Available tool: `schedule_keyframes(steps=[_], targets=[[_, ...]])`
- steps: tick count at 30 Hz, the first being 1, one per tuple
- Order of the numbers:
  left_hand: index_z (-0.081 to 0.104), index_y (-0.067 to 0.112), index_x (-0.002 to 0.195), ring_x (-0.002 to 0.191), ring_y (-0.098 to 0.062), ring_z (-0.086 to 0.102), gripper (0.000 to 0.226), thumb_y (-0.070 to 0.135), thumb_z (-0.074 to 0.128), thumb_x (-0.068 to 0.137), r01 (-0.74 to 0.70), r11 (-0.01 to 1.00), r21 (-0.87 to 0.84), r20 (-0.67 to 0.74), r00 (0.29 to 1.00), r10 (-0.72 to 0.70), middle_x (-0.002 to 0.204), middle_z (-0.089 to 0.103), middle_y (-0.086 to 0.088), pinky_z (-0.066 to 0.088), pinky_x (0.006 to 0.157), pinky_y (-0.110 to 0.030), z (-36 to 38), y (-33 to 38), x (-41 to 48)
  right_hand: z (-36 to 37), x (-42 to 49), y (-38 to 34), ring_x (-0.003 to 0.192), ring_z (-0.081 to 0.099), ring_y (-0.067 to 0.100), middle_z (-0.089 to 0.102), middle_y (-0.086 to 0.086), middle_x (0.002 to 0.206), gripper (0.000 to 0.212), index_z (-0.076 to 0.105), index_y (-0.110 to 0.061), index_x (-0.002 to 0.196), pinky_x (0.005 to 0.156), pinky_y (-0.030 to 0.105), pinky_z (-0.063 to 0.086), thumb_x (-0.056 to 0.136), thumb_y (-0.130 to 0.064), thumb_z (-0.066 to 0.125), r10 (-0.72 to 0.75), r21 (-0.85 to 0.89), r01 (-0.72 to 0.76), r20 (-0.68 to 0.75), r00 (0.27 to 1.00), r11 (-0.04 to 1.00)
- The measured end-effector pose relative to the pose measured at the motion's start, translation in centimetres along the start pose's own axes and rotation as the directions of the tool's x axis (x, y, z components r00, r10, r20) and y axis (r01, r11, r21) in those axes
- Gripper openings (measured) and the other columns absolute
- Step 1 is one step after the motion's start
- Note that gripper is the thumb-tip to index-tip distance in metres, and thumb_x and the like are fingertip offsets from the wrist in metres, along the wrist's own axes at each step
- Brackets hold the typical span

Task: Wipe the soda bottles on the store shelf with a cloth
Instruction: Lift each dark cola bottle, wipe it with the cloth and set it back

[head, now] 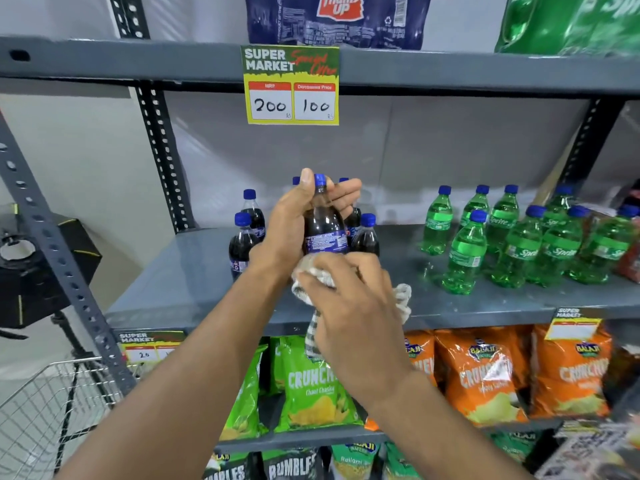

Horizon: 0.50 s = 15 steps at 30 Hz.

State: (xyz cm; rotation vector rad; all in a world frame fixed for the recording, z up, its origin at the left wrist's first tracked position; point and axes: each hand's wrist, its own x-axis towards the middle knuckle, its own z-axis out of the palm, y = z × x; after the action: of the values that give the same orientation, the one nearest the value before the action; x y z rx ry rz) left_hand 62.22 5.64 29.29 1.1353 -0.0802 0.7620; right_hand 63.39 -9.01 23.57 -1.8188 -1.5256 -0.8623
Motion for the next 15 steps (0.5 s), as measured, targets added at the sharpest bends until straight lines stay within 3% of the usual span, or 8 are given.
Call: schedule_keyframes(steps=[5,10,15], targets=[[0.059,0.010,0.093,0.125,-0.035,0.061,0.040,0.040,0.034,0.104,-0.004,0.998,0.065,-0.010,1.000,0.005,0.133,0.061,-0.029,0.046,0.108,-0.043,-0.2,-0.3,-0.3,0.7,-2.0,0.4,0.101,0.052,0.025,0.065,-0.004,0.120,0.052,0.073,-0.020,0.111,0.080,0.041,0.050,0.073,-0.009,0.039,0.014,0.051,-0.015,0.006,1.000,0.999],[0.060,0.011,0.093,0.126,-0.033,0.060,0.043,0.041,0.031,0.106,0.041,0.998,0.050,-0.006,0.999,-0.041,0.133,0.061,-0.027,0.044,0.108,-0.043,-0.1,-0.9,-0.8,0.5,0.7,0.6,0.098,0.056,0.029,0.068,-0.004,0.116,0.040,0.075,-0.018,0.106,0.078,0.039,0.045,0.077,-0.008,0.049,0.038,0.074,-0.030,-0.100,0.994,0.997],[0.058,0.009,0.096,0.120,-0.029,0.065,0.040,0.035,0.029,0.107,-0.049,0.986,0.162,-0.041,0.998,0.056,0.122,0.070,-0.019,0.050,0.103,-0.038,-1.1,-0.7,-0.8,1.9,-2.9,1.0,0.100,0.054,0.025,0.065,-0.007,0.120,0.046,0.073,-0.020,0.107,0.082,0.041,0.051,0.072,-0.011,0.044,-0.017,0.111,0.011,0.050,0.999,0.994]])
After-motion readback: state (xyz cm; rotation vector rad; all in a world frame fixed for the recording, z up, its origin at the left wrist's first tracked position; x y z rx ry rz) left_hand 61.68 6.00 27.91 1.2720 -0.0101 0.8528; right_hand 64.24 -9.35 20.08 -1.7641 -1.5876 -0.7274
